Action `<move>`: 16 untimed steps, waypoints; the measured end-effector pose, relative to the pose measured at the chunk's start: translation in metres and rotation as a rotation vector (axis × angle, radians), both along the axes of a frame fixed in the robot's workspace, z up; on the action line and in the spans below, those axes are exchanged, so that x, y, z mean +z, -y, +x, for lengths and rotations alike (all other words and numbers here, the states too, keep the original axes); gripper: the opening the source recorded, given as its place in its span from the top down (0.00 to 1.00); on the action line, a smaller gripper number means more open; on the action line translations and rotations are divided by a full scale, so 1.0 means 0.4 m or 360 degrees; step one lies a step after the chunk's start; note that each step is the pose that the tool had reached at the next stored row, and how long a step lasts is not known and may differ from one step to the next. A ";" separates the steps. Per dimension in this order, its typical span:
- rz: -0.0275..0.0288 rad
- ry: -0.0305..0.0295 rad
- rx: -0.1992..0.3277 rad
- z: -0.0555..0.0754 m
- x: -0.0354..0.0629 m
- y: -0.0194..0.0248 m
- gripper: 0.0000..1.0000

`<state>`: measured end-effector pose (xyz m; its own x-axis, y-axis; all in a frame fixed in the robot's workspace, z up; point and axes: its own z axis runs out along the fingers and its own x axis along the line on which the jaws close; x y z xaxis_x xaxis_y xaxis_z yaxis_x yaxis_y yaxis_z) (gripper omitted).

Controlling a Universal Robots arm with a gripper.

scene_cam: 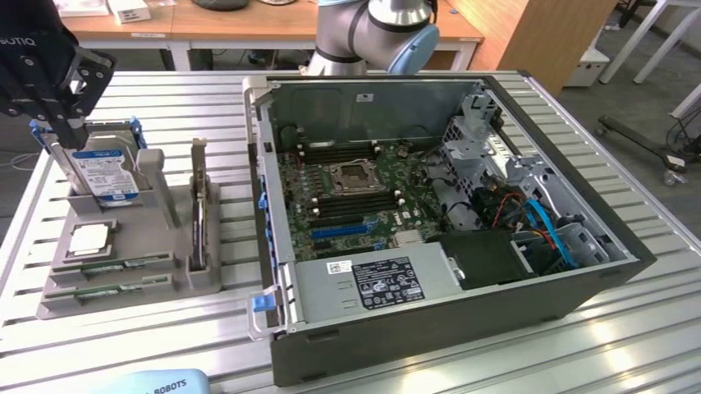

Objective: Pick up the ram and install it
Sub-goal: 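Reach for the ram, then pick up the ram and move it above insertion slot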

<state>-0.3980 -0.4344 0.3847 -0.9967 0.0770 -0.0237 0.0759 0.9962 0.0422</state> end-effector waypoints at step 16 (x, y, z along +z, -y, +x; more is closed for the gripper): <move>-0.00007 -0.00001 0.0001 0.000 0.000 0.000 0.90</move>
